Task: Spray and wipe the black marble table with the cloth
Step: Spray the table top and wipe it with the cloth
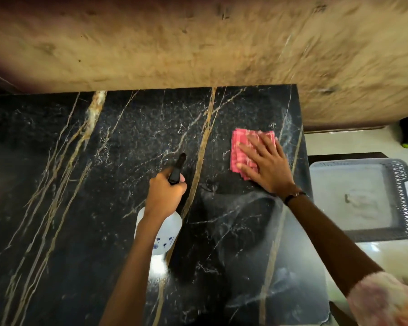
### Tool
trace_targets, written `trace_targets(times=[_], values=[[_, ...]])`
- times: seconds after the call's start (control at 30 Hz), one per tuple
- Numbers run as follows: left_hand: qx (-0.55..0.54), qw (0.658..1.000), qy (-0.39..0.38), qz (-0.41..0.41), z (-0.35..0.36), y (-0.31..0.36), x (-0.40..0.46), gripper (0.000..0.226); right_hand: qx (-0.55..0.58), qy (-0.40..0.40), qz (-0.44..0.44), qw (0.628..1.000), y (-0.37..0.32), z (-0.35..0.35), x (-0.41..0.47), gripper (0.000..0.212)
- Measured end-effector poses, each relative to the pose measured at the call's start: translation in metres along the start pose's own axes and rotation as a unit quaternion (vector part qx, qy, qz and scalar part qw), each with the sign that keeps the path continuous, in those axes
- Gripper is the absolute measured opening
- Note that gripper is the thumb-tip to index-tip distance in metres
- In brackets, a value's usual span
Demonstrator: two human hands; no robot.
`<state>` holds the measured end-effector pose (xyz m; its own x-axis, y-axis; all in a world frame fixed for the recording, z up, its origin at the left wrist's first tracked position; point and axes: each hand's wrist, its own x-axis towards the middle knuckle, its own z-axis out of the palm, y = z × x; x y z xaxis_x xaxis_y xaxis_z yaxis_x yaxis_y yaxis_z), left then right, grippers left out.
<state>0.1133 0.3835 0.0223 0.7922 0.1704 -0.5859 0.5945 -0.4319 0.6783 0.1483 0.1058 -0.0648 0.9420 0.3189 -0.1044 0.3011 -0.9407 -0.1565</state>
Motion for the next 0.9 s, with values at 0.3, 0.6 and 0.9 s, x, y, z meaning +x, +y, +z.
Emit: trace_targets(times=[0.3, 0.6, 0.9], values=[[-0.009, 0.999, 0.031, -0.007, 0.010, -0.022, -0.035, 0.008, -0.006, -0.039, -0.137, 0.990, -0.109, 0.010, -0.017, 0.064], [-0.004, 0.999, 0.044, -0.001, 0.027, -0.043, -0.061, 0.007, 0.035, 0.008, 0.056, 0.998, -0.033, 0.001, -0.042, 0.066], [-0.028, 0.999, 0.045, -0.014, 0.040, -0.049, -0.103, 0.011, 0.004, -0.027, -0.179, 0.983, -0.099, 0.024, -0.117, 0.063]])
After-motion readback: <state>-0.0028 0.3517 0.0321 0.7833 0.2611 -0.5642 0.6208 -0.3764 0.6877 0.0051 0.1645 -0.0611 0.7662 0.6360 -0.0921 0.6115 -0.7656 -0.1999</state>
